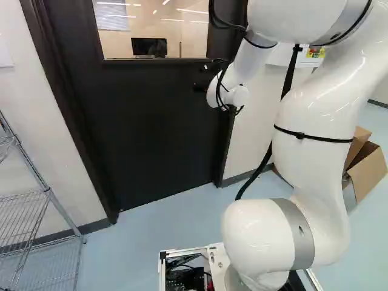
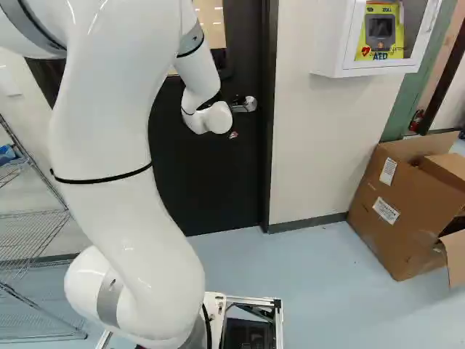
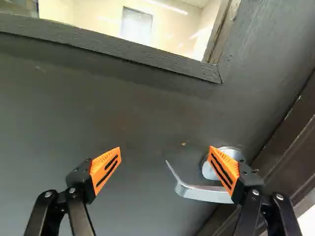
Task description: Open the door and move inside
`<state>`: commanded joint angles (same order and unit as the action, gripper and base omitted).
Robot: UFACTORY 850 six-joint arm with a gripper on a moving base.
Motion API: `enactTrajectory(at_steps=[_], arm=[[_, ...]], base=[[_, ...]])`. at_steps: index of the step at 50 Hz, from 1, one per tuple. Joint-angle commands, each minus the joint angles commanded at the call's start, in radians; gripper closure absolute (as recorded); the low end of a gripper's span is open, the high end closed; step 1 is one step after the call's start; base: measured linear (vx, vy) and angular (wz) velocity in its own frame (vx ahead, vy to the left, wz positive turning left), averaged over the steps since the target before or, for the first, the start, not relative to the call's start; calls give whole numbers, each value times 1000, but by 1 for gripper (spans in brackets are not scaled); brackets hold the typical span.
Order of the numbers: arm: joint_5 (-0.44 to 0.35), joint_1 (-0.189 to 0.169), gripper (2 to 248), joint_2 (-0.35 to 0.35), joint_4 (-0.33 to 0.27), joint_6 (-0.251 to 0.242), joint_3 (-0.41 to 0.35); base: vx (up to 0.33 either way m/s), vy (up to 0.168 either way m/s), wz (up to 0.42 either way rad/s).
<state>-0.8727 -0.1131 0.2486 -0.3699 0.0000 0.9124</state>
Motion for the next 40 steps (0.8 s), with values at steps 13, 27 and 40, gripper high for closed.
enactTrajectory(at_steps=[13,27,40], arm=[[0,0,3,8,0,0,-3],[0,-3,3,30,0,0,-9],[0,-3,3,51,0,0,-15]], base=[[0,0,0],[0,0,0],[0,0,0]])
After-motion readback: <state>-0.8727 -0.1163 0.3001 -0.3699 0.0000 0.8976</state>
